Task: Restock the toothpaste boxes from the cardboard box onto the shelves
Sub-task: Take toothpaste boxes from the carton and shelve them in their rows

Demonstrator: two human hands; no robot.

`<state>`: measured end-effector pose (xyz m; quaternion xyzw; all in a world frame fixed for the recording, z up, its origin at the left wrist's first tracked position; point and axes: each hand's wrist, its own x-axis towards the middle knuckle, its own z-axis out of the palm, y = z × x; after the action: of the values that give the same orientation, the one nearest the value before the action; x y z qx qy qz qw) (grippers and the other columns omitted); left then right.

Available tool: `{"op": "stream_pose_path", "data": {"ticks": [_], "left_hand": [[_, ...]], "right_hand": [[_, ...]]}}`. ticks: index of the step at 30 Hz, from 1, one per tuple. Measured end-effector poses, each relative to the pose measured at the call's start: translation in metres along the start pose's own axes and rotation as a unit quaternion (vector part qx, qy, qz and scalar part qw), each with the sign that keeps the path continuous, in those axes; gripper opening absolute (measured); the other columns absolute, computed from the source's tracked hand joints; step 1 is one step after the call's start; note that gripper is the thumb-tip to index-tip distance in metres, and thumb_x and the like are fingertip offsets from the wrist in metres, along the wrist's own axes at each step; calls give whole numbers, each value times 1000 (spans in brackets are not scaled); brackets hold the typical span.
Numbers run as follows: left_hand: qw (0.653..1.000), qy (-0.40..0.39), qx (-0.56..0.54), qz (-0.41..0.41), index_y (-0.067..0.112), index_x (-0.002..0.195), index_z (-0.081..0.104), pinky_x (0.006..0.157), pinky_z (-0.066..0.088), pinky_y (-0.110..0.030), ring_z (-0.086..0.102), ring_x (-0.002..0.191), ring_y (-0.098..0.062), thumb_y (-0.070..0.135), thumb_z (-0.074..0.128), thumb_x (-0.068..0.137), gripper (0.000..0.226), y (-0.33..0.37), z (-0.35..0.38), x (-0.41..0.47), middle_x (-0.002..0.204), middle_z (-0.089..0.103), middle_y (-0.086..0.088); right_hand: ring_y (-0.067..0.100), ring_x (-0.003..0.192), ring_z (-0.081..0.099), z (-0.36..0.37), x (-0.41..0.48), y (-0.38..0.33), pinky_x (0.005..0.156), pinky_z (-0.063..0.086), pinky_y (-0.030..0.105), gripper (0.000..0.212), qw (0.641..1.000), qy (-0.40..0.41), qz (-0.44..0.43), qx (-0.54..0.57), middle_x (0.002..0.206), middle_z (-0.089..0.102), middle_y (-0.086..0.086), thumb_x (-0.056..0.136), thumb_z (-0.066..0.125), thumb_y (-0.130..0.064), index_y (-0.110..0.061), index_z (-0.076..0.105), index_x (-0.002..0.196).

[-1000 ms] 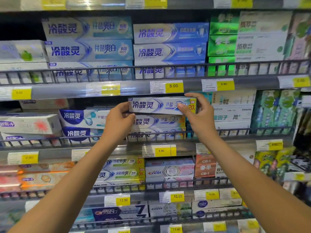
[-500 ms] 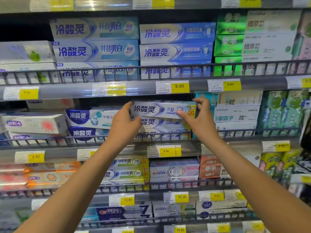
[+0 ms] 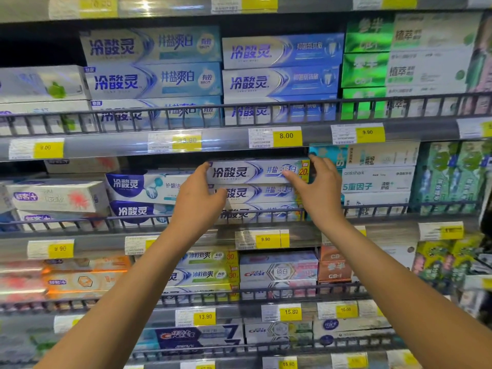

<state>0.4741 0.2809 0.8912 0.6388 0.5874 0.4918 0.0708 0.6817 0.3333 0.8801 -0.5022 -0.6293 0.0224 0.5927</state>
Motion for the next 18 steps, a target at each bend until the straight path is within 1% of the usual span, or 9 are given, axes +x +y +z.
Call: {"op": "stream_pose_path", "data": {"ticks": [3,7,11,14,15,18], "left_hand": [[1000,7,7,5,18,141,38,95,48,-47,57,114,-24,19,57,84,60,-2,0,-2,131,57,-3],[999,25,34,0,15,143,36,102,43,-45,50,123,-25,21,59,86,62,-4,1,-5,136,53,-5],[998,39,40,-6,16,139,42,99,44,-43,51,122,-25,25,58,86,56,-7,3,-8,135,55,-5],[998,46,44,-12,16,135,46,91,43,-37,54,117,-27,24,58,87,50,-8,6,-11,131,58,-6],[998,46,46,-12,16,135,45,92,43,-37,53,117,-27,24,58,87,50,-8,7,-12,131,57,-7],[998,40,44,-19,14,143,37,101,39,-38,46,127,-26,25,59,88,61,-7,8,-12,141,49,-6]], "right_hand": [[26,128,39,3,1,1,106,31,34,70,1000,-9,10,0,137,46,10,84,67,-38,-6,39,139],[28,118,46,5,4,4,100,38,37,63,1000,-13,6,-8,126,52,11,84,66,-38,-6,45,134],[27,115,48,6,5,6,99,41,41,62,1000,-18,5,-7,123,53,12,85,66,-37,-5,46,134],[27,117,47,6,5,5,101,40,42,61,1000,-24,8,-4,125,51,13,85,65,-36,-5,45,135],[28,118,46,6,6,5,102,39,42,61,1000,-26,9,-5,125,51,14,86,65,-36,-5,44,135],[29,118,46,7,7,5,102,39,42,61,999,-29,8,-10,127,49,15,87,64,-35,-4,43,135]]}}
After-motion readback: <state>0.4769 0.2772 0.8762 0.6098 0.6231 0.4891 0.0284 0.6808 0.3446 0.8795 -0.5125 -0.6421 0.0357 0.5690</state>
